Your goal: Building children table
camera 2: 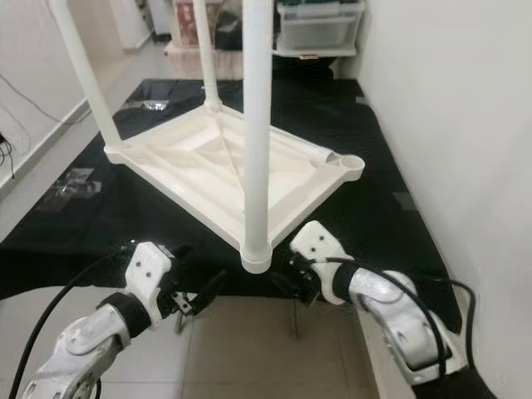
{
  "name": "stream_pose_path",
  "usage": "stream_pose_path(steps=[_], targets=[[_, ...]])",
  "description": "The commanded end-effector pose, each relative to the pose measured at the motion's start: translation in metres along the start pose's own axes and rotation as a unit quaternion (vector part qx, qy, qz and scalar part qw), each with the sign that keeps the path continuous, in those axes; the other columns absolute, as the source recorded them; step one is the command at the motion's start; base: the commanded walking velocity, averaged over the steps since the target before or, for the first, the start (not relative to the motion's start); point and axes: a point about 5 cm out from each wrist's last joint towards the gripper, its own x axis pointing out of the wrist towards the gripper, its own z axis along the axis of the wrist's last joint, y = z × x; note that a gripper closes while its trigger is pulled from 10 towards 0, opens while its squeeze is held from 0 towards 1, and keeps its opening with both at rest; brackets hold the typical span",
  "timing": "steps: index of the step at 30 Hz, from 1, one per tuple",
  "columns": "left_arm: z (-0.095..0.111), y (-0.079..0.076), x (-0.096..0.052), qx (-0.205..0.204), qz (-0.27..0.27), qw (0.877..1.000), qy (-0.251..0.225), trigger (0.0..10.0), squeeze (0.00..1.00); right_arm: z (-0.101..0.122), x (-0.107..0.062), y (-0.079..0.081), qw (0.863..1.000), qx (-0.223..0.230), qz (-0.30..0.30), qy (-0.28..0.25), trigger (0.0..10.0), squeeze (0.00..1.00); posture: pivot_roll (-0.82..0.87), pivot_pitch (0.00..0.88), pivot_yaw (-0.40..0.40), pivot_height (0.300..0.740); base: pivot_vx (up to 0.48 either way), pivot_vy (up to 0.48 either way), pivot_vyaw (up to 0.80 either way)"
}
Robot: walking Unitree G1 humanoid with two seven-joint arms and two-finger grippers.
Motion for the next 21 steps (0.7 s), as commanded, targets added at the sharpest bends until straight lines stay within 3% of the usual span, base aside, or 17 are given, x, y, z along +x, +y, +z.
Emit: stream_pose_path(steps=[1,5,6,8,9,12,16,18,21], targets=[[0.002,0.004,0.011,0.017,0.016,1.000,-0.005,10.0,0.00,0.000,0.004,0.001,1.000,-0.010,0.001,0.003,10.0,0.00,0.06,0.116,-0.017,0.740,0.000,0.000,0.00],[0.012,0.017,0.034,0.043,0.045,0.998,-0.025,10.0,0.00,0.001,0.003,-0.002,1.000,-0.014,-0.006,0.005,10.0,0.00,0.05,0.115,-0.021,0.740,0.000,0.000,0.00],[0.012,0.017,0.034,0.043,0.045,0.998,-0.025,10.0,0.00,0.001,0.003,-0.002,1.000,-0.014,-0.006,0.005,10.0,0.00,0.05,0.115,-0.021,0.740,0.000,0.000,0.00],[0.020,0.025,0.052,0.048,0.046,0.997,-0.040,10.0,0.00,0.002,0.003,-0.001,1.000,-0.016,-0.006,0.006,10.0,0.00,0.04,0.118,-0.017,0.740,0.000,0.000,0.00],[0.020,0.025,0.052,0.048,0.046,0.997,-0.040,10.0,0.00,0.002,0.003,-0.001,1.000,-0.016,-0.006,0.006,10.0,0.00,0.04,0.118,-0.017,0.740,0.000,0.000,0.00],[0.028,0.032,0.073,0.044,0.045,0.997,-0.053,10.0,0.00,0.002,0.003,0.001,1.000,-0.015,-0.007,0.006,10.0,0.00,0.03,0.121,-0.008,0.740,0.000,0.000,0.00],[0.031,0.032,0.083,0.033,0.039,0.997,-0.056,10.0,0.00,0.001,0.002,0.002,1.000,-0.014,-0.007,0.007,10.0,0.00,0.02,0.123,-0.004,0.740,0.000,0.000,0.00],[0.043,0.016,0.092,0.004,-0.017,0.997,-0.081,10.0,0.00,-0.001,-0.001,0.006,1.000,-0.012,0.001,0.010,10.0,0.00,0.01,0.132,0.008,0.740,0.000,0.000,0.00],[0.048,0.013,0.088,0.003,-0.036,0.995,-0.088,10.0,0.00,-0.002,-0.003,0.008,1.000,-0.010,0.009,0.013,10.0,0.00,0.01,0.137,0.013,0.740,0.000,0.000,0.00]])
